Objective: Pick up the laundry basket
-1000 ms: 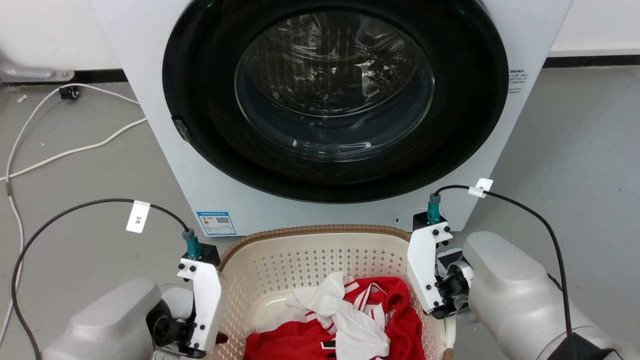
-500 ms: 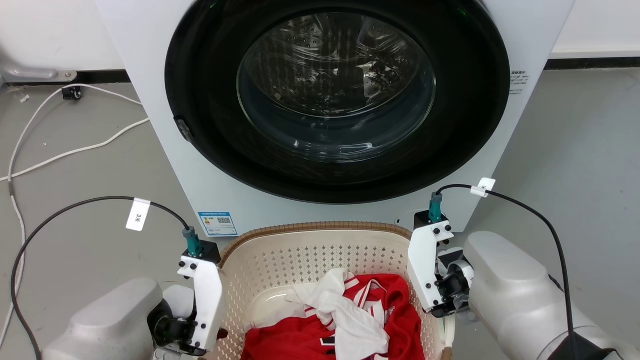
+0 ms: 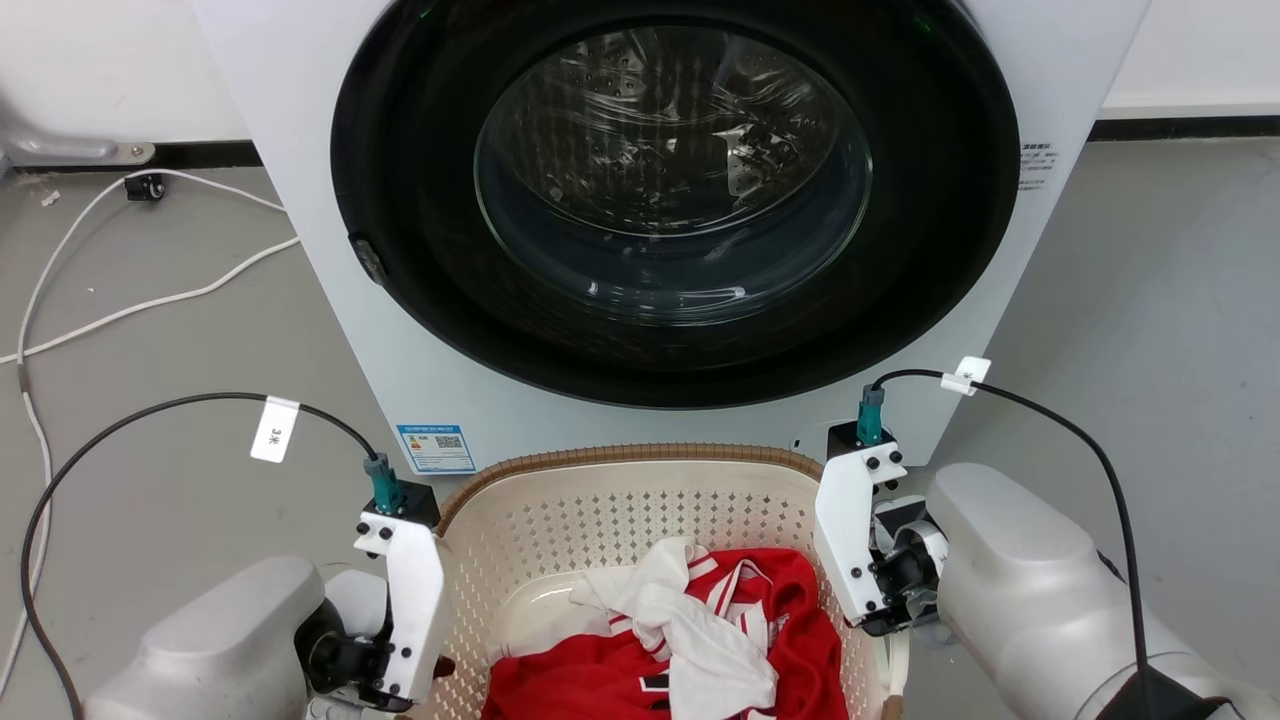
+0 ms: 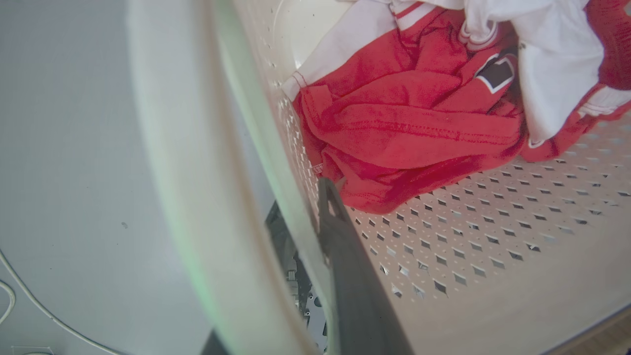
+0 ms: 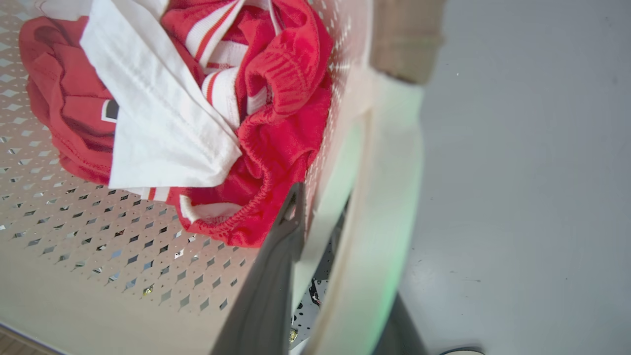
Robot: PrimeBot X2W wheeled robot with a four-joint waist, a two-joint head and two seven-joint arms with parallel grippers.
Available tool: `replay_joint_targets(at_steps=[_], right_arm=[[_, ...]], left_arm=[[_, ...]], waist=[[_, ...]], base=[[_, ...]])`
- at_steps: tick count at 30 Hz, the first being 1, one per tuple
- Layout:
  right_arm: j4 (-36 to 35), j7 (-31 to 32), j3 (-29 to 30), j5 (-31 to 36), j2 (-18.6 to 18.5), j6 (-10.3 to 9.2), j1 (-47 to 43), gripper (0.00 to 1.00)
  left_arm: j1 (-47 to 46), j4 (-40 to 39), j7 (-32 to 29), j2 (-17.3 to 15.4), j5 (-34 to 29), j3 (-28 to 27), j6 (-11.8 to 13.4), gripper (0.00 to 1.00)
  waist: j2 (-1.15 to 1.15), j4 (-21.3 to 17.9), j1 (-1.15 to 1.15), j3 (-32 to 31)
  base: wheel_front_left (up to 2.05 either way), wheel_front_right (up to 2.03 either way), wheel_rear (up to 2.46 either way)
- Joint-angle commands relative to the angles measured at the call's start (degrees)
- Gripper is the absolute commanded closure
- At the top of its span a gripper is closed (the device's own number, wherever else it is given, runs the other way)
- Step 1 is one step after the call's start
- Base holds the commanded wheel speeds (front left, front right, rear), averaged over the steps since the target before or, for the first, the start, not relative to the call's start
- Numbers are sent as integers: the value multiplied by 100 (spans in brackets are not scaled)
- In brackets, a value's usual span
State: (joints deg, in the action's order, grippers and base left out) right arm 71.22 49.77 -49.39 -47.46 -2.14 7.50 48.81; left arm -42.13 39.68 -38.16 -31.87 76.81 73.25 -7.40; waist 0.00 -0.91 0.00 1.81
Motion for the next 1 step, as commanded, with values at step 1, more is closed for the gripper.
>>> replay_joint_targets(at_steps=[1], right_arm=[[40,16,-33,23,-136,-2,37,100]], left_arm=[[5,60,-20,-110,-57,21,-11,100]], waist=[[0,5,0,-4]], base=[[0,0,0]])
